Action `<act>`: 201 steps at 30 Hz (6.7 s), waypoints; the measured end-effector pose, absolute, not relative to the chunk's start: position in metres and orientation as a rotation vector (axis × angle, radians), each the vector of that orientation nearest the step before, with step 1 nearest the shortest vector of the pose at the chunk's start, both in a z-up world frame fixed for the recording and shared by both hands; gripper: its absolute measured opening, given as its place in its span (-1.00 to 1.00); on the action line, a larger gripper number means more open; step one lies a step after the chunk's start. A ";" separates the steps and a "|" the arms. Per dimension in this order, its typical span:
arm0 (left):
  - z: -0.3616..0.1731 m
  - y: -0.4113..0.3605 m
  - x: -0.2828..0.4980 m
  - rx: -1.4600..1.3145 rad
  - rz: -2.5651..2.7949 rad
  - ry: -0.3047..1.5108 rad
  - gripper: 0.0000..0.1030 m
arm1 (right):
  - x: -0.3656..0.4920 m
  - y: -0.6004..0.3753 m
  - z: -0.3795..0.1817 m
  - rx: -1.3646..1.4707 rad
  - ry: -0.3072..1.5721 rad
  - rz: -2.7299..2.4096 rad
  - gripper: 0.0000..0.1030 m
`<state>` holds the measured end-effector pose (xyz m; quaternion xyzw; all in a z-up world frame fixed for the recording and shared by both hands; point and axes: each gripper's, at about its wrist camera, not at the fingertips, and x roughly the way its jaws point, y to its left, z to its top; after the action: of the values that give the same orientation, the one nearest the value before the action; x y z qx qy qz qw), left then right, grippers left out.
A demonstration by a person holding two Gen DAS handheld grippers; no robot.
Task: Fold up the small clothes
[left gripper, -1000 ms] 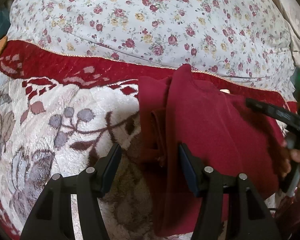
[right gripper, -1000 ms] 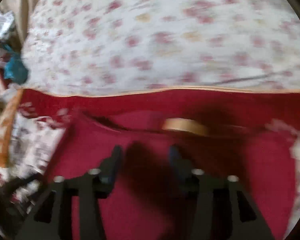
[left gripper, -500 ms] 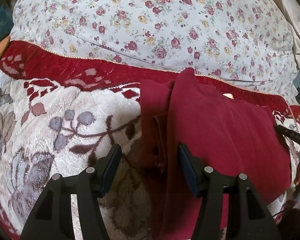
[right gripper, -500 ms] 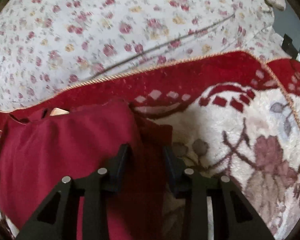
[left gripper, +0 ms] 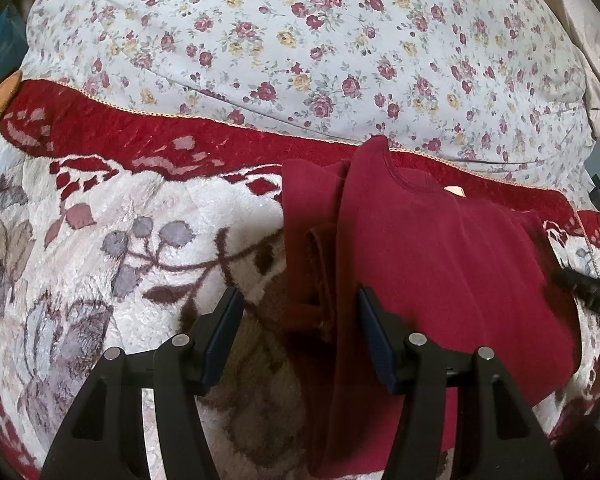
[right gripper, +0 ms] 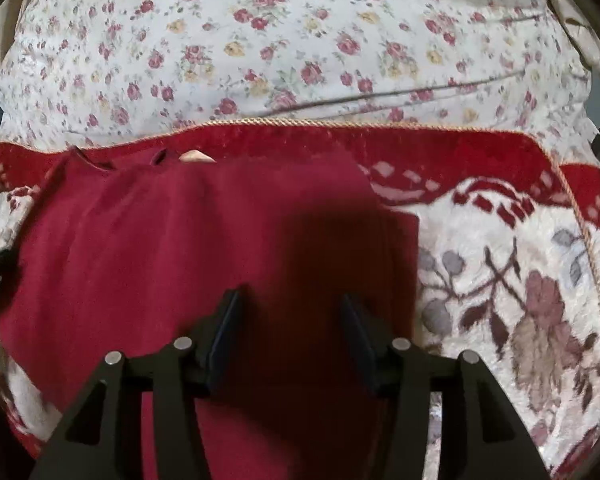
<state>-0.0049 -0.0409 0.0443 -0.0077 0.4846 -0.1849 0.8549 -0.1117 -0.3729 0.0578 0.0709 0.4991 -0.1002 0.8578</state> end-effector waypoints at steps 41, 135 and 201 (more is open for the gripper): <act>0.036 -0.028 -0.009 -0.136 -0.473 1.117 -0.24 | 0.062 -0.155 0.025 -0.019 1.122 0.237 -0.15; 0.107 -0.275 -0.129 0.113 -1.109 1.058 -0.70 | -0.117 -0.502 0.043 0.678 0.929 -0.063 -0.17; 0.056 -0.220 -0.108 0.190 -0.830 0.913 -0.48 | -0.163 -0.421 0.055 0.212 0.948 -0.201 0.15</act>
<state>-0.1077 -0.2199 0.0556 0.0888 0.4273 -0.3884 0.8116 -0.1630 -0.4206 0.0554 0.1015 0.4550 -0.0965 0.8794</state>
